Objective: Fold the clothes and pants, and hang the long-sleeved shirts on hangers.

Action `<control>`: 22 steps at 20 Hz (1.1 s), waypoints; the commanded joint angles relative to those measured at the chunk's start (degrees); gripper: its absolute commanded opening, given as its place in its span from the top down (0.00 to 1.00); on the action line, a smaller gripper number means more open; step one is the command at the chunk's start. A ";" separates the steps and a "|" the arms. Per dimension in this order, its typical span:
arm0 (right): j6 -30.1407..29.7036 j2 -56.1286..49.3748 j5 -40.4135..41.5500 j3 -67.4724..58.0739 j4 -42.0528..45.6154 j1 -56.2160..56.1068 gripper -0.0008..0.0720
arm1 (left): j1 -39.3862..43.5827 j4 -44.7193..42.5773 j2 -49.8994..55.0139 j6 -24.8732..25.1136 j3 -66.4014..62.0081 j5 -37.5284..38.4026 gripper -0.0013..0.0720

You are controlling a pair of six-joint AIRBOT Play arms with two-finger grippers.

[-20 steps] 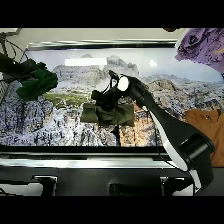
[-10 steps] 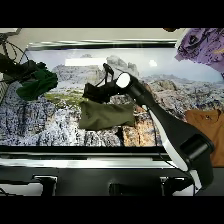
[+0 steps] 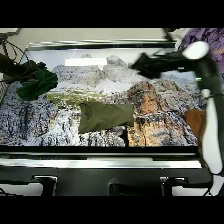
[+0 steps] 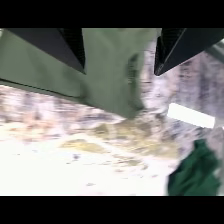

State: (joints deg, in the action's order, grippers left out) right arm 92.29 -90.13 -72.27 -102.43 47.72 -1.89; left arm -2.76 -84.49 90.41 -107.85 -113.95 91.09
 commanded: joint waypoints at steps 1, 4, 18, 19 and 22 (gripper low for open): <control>-6.69 1.03 -7.34 8.35 -0.72 13.35 0.31 | -0.09 -0.15 0.02 0.02 0.00 -0.04 0.95; -12.63 1.01 -3.23 23.98 -5.53 15.21 0.31 | -0.07 -1.14 0.02 0.02 0.00 0.00 0.95; -24.55 -9.33 12.55 42.03 -22.10 -0.31 0.45 | -0.07 -1.29 0.02 -0.17 0.00 -0.02 0.95; -24.55 -9.46 13.09 42.03 -22.40 -0.83 0.51 | -0.07 -1.29 0.02 -0.17 0.00 -0.02 0.95; -24.63 -9.42 13.29 41.57 -22.75 -1.16 0.85 | -0.07 -1.29 0.04 -0.17 0.00 -0.02 0.95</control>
State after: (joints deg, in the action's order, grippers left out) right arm 67.92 -99.18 -60.31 -60.62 25.89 -2.09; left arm -2.79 -85.78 90.41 -108.01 -113.95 91.09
